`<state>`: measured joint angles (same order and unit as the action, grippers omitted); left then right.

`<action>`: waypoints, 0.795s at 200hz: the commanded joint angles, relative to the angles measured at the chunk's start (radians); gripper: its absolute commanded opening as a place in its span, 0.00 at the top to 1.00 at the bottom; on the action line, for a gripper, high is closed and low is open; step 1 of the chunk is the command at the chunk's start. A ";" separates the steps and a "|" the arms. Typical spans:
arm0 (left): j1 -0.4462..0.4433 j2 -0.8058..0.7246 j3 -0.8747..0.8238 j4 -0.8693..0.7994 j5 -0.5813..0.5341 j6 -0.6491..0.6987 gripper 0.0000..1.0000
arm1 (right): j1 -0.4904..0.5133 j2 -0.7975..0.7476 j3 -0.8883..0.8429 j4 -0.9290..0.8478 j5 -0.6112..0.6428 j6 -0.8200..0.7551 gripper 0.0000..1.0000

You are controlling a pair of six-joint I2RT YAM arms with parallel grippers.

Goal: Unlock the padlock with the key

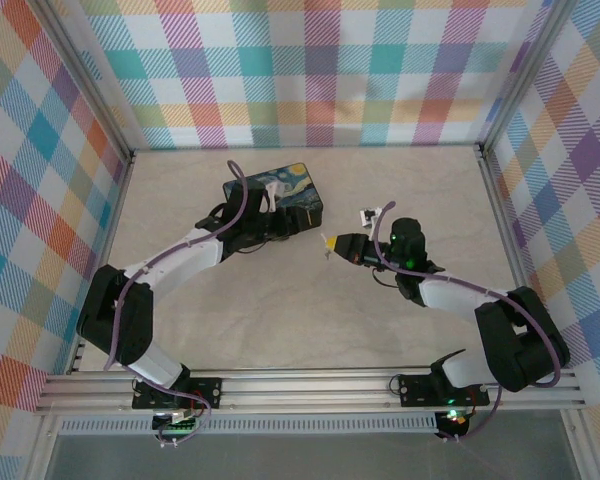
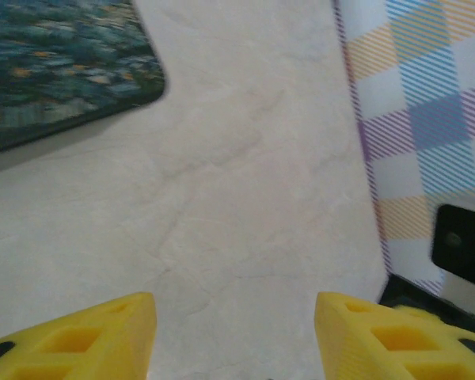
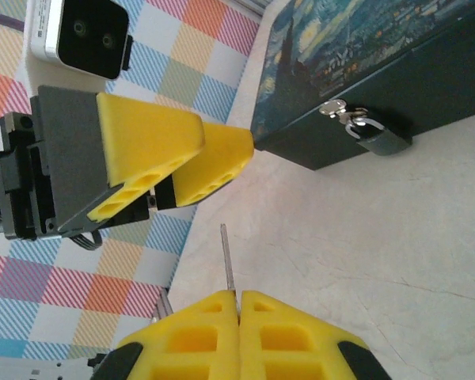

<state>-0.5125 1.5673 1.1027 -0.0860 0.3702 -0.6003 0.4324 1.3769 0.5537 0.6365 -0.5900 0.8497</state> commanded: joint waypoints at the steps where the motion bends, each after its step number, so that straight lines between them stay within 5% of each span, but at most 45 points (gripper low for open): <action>1: 0.011 -0.004 0.034 -0.145 -0.159 0.028 0.39 | -0.005 -0.036 0.048 -0.136 0.008 -0.103 1.00; 53: -0.064 0.119 0.087 -0.297 -0.463 0.008 0.25 | -0.017 -0.055 0.132 -0.419 0.070 -0.239 1.00; 75: -0.092 0.193 0.128 -0.308 -0.592 -0.036 0.24 | -0.027 -0.056 0.143 -0.456 0.075 -0.253 1.00; 159: -0.153 0.412 0.236 -0.283 -0.807 -0.145 0.33 | -0.038 -0.049 0.143 -0.475 0.057 -0.287 1.00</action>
<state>-0.6510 1.9430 1.3067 -0.3462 -0.3267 -0.6846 0.4042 1.3380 0.6697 0.1699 -0.5198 0.5961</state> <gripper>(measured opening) 0.691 0.065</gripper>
